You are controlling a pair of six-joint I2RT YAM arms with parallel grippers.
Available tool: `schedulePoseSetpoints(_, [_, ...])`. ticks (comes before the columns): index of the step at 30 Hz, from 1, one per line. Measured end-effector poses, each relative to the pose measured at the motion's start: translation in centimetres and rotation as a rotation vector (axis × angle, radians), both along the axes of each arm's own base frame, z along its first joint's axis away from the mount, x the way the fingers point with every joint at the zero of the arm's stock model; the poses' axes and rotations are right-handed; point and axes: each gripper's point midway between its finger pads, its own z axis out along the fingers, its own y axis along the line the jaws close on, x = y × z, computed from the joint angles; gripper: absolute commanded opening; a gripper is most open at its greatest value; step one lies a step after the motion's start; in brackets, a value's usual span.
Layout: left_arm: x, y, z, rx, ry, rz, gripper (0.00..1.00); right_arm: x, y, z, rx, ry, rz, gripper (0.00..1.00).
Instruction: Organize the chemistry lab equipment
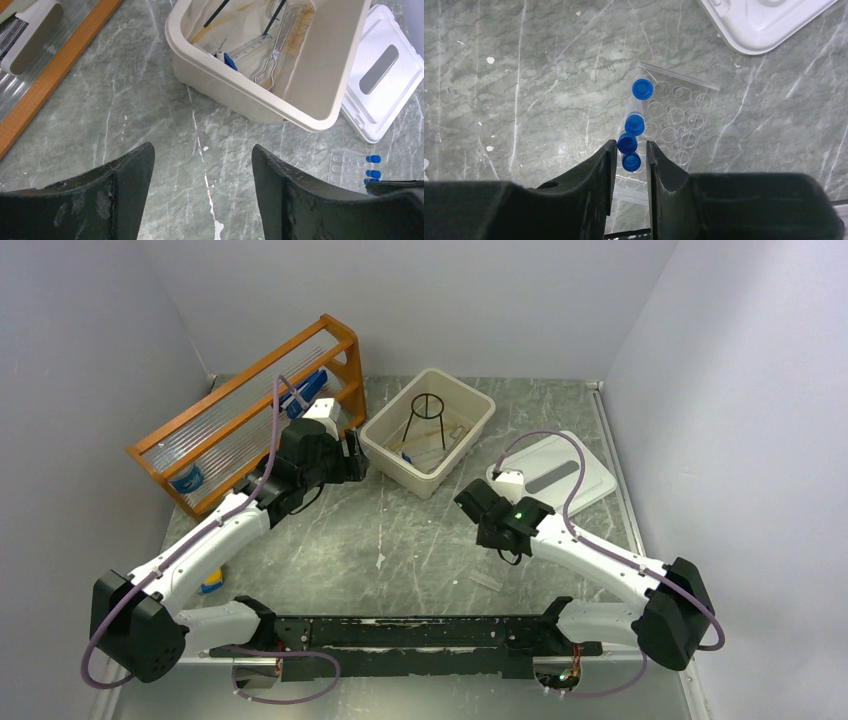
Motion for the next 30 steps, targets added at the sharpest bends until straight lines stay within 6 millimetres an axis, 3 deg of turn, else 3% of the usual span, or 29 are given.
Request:
schedulePoseSetpoints(6, [0.0,0.0,0.0,0.000,0.000,0.000,0.75,0.2,0.2,0.1,0.006,-0.004,0.013,0.22])
schedulePoseSetpoints(12, [0.0,0.0,0.0,0.000,0.000,0.000,0.75,-0.2,0.4,0.3,0.033,0.000,0.030,0.20])
schedulePoseSetpoints(16, [0.0,0.0,0.0,0.000,0.001,-0.001,0.75,-0.4,0.5,0.2,0.044,0.008,0.035,0.20])
schedulePoseSetpoints(23, [0.0,0.0,0.0,-0.001,0.001,-0.002,0.75,-0.8,0.7,0.1,0.057,0.032,0.045,0.31])
schedulePoseSetpoints(30, [0.0,0.0,0.0,-0.001,0.001,-0.002,0.75,-1.0,0.9,0.0,0.064,0.045,0.052,0.25])
